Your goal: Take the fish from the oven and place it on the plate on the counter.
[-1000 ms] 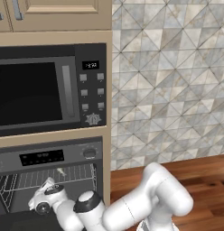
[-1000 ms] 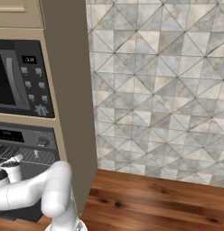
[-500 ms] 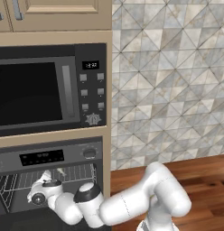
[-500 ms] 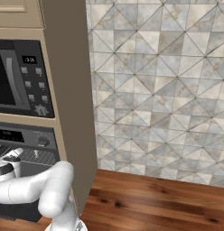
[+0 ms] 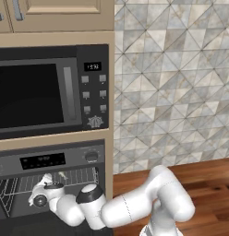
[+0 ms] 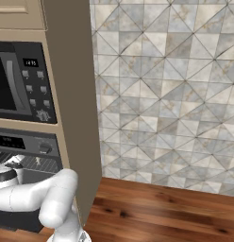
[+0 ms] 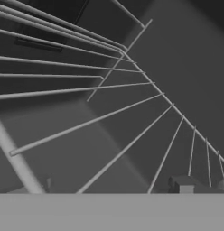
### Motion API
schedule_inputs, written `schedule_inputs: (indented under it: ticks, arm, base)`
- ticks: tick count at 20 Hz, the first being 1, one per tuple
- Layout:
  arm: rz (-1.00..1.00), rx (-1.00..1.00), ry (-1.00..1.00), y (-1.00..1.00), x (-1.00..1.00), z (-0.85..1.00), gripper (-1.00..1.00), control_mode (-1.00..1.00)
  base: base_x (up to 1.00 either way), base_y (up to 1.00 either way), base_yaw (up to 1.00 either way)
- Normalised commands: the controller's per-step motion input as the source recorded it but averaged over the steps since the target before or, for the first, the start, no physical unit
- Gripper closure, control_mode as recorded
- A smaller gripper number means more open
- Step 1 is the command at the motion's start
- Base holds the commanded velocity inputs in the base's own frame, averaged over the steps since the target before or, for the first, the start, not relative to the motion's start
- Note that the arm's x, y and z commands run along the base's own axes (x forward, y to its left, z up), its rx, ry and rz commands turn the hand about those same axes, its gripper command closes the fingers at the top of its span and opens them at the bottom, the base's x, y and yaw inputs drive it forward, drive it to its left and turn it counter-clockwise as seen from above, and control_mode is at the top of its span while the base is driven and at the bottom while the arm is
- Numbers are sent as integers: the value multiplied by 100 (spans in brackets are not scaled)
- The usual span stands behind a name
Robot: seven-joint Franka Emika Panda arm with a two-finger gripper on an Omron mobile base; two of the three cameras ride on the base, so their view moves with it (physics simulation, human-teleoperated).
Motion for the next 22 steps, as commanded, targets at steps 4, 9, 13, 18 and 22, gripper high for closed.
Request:
schedule_inputs:
  ticks: [4, 9, 13, 18, 22]
  arm:
    - [0, 19, -20, -9, -16, -100, -100, -100]
    - [0, 9, -4, -8, -1, -100, -100, -100]
    - [0, 16, -1, -7, 0, -100, -100, -100]
    - [0, 46, -18, -3, -14, -100, -100, -100]
    - [0, 59, -28, 0, -40, -100, 100, -100]
  base:
    - [0, 0, 0]
    - [0, 0, 0]
    - [0, 0, 0]
    - [0, 0, 0]
    - [0, 0, 0]
